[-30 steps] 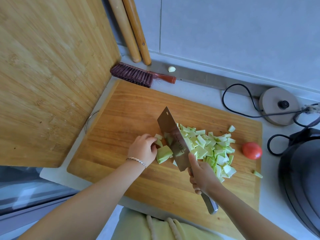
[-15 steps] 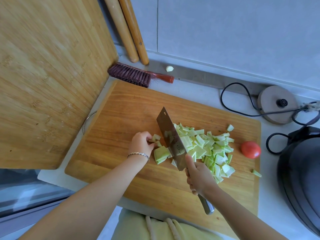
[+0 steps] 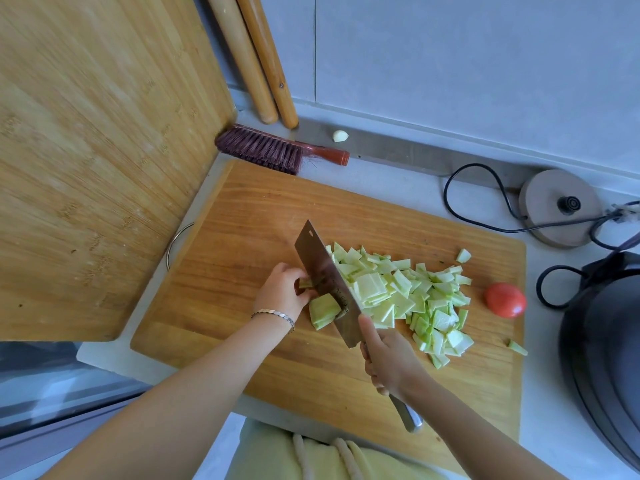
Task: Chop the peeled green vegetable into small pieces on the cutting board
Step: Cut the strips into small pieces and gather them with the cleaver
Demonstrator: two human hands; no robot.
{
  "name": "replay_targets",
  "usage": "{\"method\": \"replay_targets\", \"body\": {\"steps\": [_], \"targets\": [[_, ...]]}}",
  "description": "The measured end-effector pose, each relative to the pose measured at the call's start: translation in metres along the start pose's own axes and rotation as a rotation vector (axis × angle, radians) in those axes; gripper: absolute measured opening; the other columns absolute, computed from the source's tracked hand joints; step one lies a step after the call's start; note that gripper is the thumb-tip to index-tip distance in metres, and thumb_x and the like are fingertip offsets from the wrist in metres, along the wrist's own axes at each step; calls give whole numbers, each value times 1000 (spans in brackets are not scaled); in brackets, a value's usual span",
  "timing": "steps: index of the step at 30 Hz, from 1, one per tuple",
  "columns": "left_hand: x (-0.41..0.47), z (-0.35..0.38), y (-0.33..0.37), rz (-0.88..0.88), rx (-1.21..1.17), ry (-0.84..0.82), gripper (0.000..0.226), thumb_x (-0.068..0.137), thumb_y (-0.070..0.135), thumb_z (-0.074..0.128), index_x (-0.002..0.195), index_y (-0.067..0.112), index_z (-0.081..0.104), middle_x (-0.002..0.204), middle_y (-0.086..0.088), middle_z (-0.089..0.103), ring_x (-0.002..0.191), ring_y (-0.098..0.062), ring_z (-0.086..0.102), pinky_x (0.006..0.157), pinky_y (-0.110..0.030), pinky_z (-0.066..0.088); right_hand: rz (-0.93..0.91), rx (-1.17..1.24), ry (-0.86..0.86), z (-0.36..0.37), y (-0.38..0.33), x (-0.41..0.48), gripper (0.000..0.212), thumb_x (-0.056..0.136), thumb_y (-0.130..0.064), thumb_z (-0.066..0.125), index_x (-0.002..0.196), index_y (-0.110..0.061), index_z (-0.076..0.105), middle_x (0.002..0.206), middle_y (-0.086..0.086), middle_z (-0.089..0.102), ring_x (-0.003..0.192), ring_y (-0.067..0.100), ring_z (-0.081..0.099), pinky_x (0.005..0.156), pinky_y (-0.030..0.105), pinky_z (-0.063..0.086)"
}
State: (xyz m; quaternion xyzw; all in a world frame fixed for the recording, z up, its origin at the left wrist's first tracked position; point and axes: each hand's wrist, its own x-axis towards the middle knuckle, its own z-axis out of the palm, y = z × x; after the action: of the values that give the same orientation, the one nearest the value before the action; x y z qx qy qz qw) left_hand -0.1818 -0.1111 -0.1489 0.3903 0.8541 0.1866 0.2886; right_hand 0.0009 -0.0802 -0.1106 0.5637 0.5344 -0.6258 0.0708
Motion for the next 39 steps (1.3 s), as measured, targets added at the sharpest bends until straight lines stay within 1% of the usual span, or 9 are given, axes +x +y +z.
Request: {"method": "replay_targets", "body": {"steps": [5,11,14,18,23,29,32,36,39], "targets": [[-2,0,-7,70,27,-2,23,81,20,67,101,8,67,109,-6,56,83,-22,60,78,-32,52,9,16,7,-4,-1,3,54,93,-57,31,60,-16,33,39,-8,28,34,11,23,38,20,24],[-3,2,-10,109,-2,-23,25,82,15,66,107,9,65,114,-2,53,81,-10,54,75,-18,43,26,63,57,-21,-2,5,55,93,-56,31,56,-16,31,41,-5,27,36,13,22,41,20,23],[-2,3,-10,130,-2,-13,23,80,10,67,103,8,67,114,-5,55,89,-16,60,80,-20,47,16,38,76,-25,-4,5,55,93,-56,31,54,-17,31,42,-4,27,36,13,23,40,20,23],[4,5,0,189,12,-5,17,81,7,66,97,6,68,113,-4,58,99,-20,58,86,-26,48,10,40,64,-23,-6,2,55,93,-56,32,54,-17,31,41,-5,28,36,13,23,40,20,22],[7,1,0,234,98,-25,20,83,12,64,103,9,66,117,-1,57,107,-19,54,84,-20,41,14,69,62,-19,-6,-3,55,93,-55,33,54,-16,31,39,-6,27,35,12,22,41,20,21],[6,-6,-7,346,254,-137,33,82,8,62,114,15,60,126,1,51,115,-20,48,87,-32,48,18,69,66,-20,-6,-4,56,93,-57,32,53,-17,29,40,-5,26,37,13,20,42,21,20],[12,-7,-5,400,261,-145,29,83,4,60,111,11,62,123,0,52,107,-21,54,85,-28,47,22,60,65,-22,-6,-4,56,93,-56,32,54,-16,30,40,-6,26,37,13,20,42,21,20],[18,-5,3,326,160,-81,16,82,8,62,98,8,65,114,-3,56,88,-22,61,77,-27,48,25,60,65,-22,-6,-5,55,92,-57,32,56,-16,31,40,-6,26,36,12,21,41,20,20],[21,-2,12,243,91,-56,12,80,13,67,92,9,64,102,-1,57,85,-21,59,75,-29,48,29,62,65,-22,-8,-4,54,92,-57,33,57,-16,32,42,-5,27,37,12,21,42,21,21]]}}
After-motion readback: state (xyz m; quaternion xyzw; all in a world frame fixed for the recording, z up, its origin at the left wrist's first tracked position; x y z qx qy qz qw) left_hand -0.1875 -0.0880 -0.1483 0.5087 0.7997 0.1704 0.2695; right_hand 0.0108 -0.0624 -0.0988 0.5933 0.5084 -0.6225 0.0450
